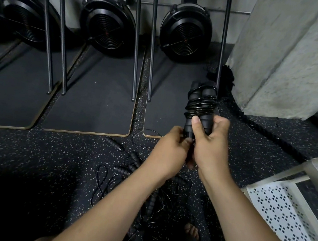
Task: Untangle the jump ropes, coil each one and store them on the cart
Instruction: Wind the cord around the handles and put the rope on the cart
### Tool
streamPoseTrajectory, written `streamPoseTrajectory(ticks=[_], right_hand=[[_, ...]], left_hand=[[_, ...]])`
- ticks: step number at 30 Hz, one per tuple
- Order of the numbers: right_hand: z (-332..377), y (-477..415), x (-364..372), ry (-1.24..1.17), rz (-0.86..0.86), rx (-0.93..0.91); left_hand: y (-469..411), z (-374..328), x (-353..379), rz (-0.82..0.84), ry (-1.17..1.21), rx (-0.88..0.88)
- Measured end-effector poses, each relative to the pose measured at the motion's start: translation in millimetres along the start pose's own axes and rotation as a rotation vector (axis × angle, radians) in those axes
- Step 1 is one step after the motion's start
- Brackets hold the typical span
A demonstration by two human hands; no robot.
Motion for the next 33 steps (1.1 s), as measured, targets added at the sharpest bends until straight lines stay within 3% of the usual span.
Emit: streamPoseTrajectory(ticks=[3,16,22,29,33], right_hand=[[1,1,6,-0.043,0.103,-0.055],[18,6,8,0.313,0.147,-0.220],[13,12,23,0.308,0.344,-0.146],[6,19,29,0.048,0.528,-0.016],[-4,16,26,0.050,0.519,0.039]], left_hand=[[-2,-8,-16,-0.062,0.301,-0.066],[-6,-13,-50,-0.215,0.424,-0.117],[-12,-7,-79,-0.260,0.668,-0.192],[-14,-16,-101,-0.266,0.292,-0.013],[-13,-28,-92,-0.294,0.000,0.172]])
Point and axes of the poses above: each hand's wrist, its own y-axis away from the middle knuckle, its own x-axis out of the palm, z = x × y, the point moved 8 cm from there along -y, towards the middle knuckle, and after that the axes turned 8 degrees about y, right-handed, at the moved point
